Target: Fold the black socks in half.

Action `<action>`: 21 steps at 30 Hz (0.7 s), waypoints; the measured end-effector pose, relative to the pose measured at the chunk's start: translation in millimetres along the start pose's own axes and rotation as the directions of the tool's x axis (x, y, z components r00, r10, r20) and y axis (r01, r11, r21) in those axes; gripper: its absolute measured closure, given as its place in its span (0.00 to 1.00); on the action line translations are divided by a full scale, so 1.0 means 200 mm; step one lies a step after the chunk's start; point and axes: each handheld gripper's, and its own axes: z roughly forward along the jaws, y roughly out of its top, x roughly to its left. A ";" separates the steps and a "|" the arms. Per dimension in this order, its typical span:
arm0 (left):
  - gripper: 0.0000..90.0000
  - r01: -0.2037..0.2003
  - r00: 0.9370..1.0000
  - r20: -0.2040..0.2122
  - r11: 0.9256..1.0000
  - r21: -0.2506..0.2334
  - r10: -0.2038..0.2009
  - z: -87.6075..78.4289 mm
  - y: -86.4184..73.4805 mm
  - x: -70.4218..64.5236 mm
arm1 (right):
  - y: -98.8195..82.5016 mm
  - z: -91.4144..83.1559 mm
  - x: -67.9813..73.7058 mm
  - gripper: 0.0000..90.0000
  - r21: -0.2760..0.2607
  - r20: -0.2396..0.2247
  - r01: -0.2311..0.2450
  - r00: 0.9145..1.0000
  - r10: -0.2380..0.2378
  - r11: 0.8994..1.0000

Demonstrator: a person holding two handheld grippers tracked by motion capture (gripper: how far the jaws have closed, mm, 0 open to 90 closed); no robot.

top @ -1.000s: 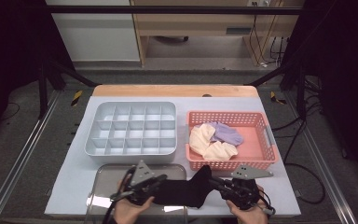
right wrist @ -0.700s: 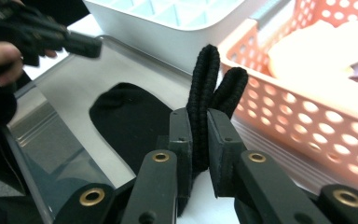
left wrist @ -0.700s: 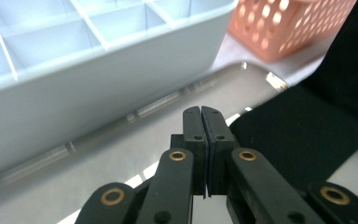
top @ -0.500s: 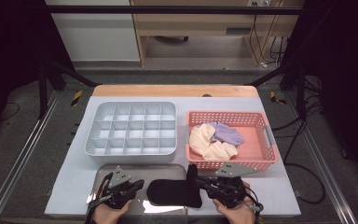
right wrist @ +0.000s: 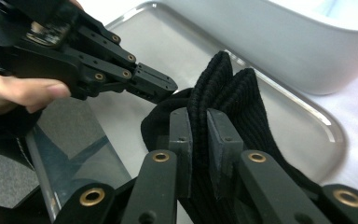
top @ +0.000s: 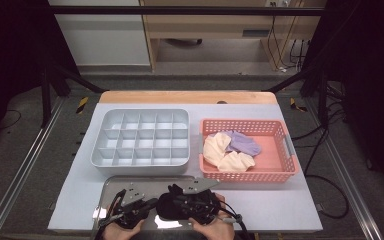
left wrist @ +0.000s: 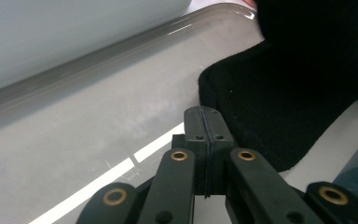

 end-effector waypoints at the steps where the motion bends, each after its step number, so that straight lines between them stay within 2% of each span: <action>1: 0.99 -0.001 1.000 0.000 1.000 0.001 0.001 0.00 0.00 0.00 | 0.00 0.02 0.00 0.91 0.002 -0.001 0.000 1.000 0.000 1.000; 9: 0.99 0.003 1.000 0.004 1.000 0.006 -0.003 0.01 0.00 0.00 | 0.01 0.08 0.02 0.91 0.018 -0.021 0.007 1.000 -0.007 1.000; 15: 0.99 0.009 1.000 0.007 1.000 0.008 -0.009 0.01 -0.01 0.01 | -0.03 0.19 0.04 0.90 0.079 -0.034 0.007 0.999 -0.005 0.997; 21: 0.99 0.026 1.000 0.006 1.000 -0.009 -0.026 -0.01 -0.01 0.03 | -0.05 0.22 0.04 0.86 0.071 -0.047 0.018 0.999 -0.015 0.997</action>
